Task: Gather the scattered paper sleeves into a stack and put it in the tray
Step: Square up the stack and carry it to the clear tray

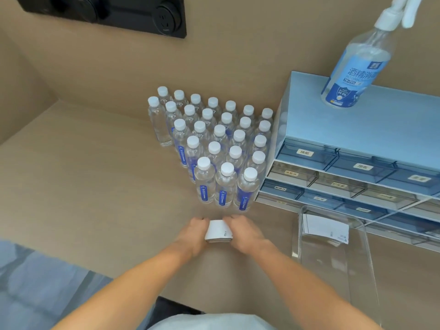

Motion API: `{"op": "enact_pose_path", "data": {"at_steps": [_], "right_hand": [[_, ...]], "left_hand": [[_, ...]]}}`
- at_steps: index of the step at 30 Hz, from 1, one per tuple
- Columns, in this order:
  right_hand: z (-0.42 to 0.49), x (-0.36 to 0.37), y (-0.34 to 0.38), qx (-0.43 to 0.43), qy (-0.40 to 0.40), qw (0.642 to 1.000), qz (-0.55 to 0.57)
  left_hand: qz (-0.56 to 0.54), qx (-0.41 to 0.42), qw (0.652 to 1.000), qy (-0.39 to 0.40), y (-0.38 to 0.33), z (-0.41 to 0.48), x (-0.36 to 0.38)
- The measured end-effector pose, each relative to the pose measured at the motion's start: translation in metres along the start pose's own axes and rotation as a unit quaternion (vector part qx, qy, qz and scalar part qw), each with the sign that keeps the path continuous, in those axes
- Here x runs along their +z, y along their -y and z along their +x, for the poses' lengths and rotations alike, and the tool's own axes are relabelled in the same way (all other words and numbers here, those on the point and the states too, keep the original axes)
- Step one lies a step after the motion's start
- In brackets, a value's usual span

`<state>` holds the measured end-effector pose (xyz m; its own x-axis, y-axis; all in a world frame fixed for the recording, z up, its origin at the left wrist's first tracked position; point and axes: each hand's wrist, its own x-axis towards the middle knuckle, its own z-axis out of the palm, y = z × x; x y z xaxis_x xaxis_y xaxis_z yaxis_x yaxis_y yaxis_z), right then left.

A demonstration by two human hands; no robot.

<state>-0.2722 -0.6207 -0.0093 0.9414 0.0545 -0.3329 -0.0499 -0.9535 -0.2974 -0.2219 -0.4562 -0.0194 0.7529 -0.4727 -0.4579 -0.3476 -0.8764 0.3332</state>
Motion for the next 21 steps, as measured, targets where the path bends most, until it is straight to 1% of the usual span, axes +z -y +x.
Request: {"op": "enact_pose_path", "data": {"at_steps": [4, 7, 9, 10, 11, 12, 13, 14, 15, 16, 17, 18, 19, 21], "right_hand": [[-0.001, 0.008, 0.0, 0.003, -0.009, 1.0, 0.006], [-0.003, 0.004, -0.006, 0.007, 0.017, 0.999, 0.039], [-0.009, -0.006, -0.011, 0.035, 0.036, 0.99, 0.134], [-0.012, -0.01, -0.014, 0.06, 0.03, 0.979, 0.194], [-0.016, -0.013, -0.019, 0.101, 0.017, 0.961, 0.257], [-0.021, -0.016, -0.024, 0.155, 0.005, 0.931, 0.329], [-0.026, -0.019, -0.026, 0.217, -0.002, 0.885, 0.411], [-0.028, -0.021, -0.028, 0.272, -0.003, 0.823, 0.499], [-0.028, -0.021, -0.028, 0.31, 0.006, 0.755, 0.578], [-0.027, -0.022, -0.025, 0.327, 0.02, 0.699, 0.636], [-0.026, -0.023, -0.017, 0.328, 0.034, 0.658, 0.677], [-0.024, -0.023, -0.007, 0.324, 0.048, 0.644, 0.691], [-0.022, -0.022, 0.003, 0.321, 0.06, 0.655, 0.682], [-0.019, -0.014, 0.016, 0.33, 0.061, 0.724, 0.603]], "left_hand": [[0.002, 0.01, 1.0, -0.027, -0.004, 0.0, 0.002], [-0.02, 0.013, 1.0, -0.017, -0.001, 0.001, 0.0], [-0.078, -0.008, 0.997, -0.001, 0.005, -0.001, -0.006], [-0.135, -0.036, 0.99, 0.008, 0.009, -0.003, -0.01], [-0.212, -0.077, 0.974, 0.015, 0.013, -0.005, -0.016], [-0.303, -0.129, 0.944, 0.023, 0.017, -0.007, -0.022], [-0.398, -0.189, 0.897, 0.036, 0.02, -0.009, -0.028], [-0.49, -0.242, 0.835, 0.063, 0.022, -0.01, -0.033], [-0.563, -0.274, 0.773, 0.097, 0.021, -0.011, -0.036], [-0.61, -0.284, 0.729, 0.127, 0.018, -0.012, -0.037], [-0.632, -0.281, 0.707, 0.149, 0.012, -0.012, -0.037], [-0.636, -0.277, 0.703, 0.156, 0.004, -0.013, -0.036], [-0.629, -0.279, 0.711, 0.149, -0.004, -0.013, -0.034], [-0.6, -0.283, 0.738, 0.123, -0.014, -0.014, -0.032]]}}
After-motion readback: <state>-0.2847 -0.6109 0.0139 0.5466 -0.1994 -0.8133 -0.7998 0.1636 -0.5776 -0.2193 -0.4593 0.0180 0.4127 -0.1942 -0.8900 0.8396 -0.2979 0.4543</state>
